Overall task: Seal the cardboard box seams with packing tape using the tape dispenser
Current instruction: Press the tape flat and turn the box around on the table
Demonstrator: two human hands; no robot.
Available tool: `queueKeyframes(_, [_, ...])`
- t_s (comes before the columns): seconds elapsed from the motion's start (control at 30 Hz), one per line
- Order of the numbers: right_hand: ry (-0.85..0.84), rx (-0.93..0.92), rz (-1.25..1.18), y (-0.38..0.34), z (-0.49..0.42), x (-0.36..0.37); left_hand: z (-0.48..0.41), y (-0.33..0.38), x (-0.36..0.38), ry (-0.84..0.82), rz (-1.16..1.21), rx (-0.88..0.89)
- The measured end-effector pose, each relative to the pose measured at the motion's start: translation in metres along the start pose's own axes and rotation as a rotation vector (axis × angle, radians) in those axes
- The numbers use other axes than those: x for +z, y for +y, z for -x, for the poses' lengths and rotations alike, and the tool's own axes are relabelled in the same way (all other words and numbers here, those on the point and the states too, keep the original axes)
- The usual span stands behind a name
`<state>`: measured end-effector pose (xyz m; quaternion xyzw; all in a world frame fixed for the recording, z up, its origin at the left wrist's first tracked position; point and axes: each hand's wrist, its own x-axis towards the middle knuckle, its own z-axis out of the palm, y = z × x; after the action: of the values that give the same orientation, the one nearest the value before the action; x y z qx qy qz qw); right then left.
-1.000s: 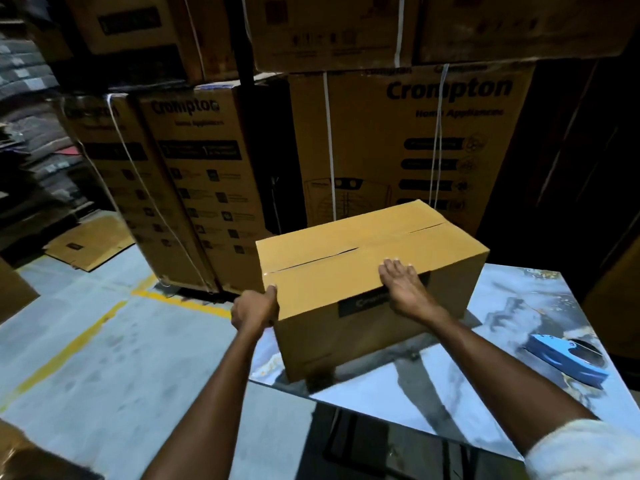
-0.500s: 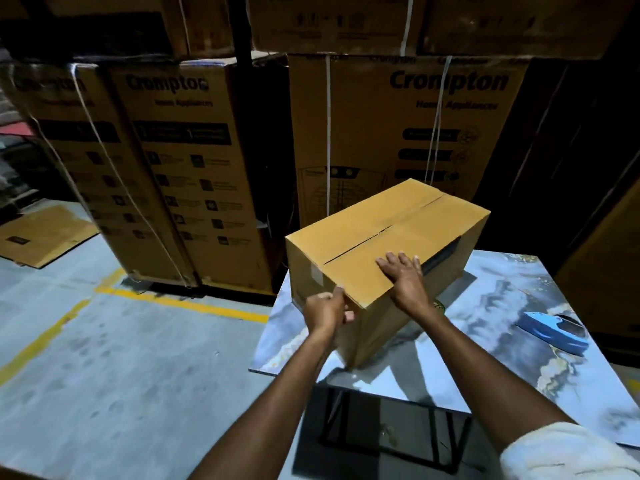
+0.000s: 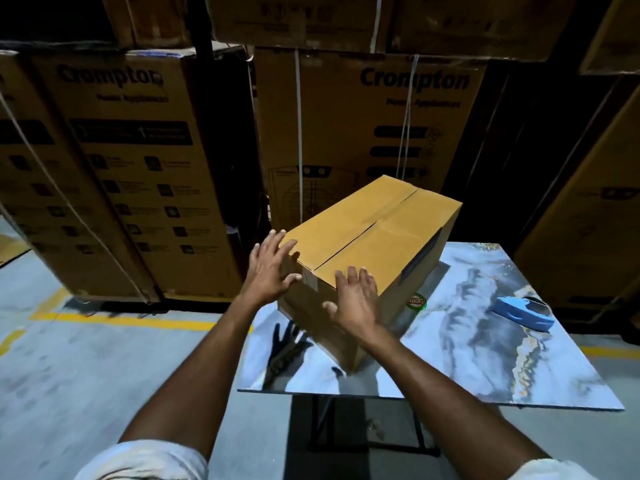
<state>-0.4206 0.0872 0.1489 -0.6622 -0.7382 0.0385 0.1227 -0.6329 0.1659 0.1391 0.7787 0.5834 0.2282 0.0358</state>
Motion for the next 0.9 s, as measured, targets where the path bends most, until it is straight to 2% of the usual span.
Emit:
queueKeyframes(0.1, [0.026, -0.099, 0.042, 0.014, 0.000, -0.002, -0.016, -0.007, 0.001, -0.174, -0.044, 0.049])
queueKeyframes(0.17, [0.013, -0.153, 0.055, 0.032, 0.002, -0.006, -0.016, -0.005, 0.006, -0.208, 0.001, 0.091])
queueKeyframes(0.3, [0.007, -0.176, 0.076, 0.082, 0.008, -0.017, -0.002, 0.022, 0.019, -0.122, 0.007, 0.156])
queueKeyframes(0.4, [0.046, -0.128, 0.094, 0.112, 0.022, -0.022, 0.016, 0.053, 0.035, 0.018, -0.042, 0.190])
queueKeyframes(0.57, [0.157, 0.016, 0.022, 0.097, 0.031, -0.011, 0.028, 0.077, 0.048, 0.237, 0.041, 0.097])
queueKeyframes(0.67, [0.323, 0.115, -0.015, 0.082, 0.028, 0.008, 0.024, 0.075, 0.046, 0.219, -0.001, 0.094])
queueKeyframes(0.9, [0.498, 0.190, 0.061, 0.074, 0.015, 0.026, 0.022, 0.088, 0.056, 0.234, -0.102, -0.034])
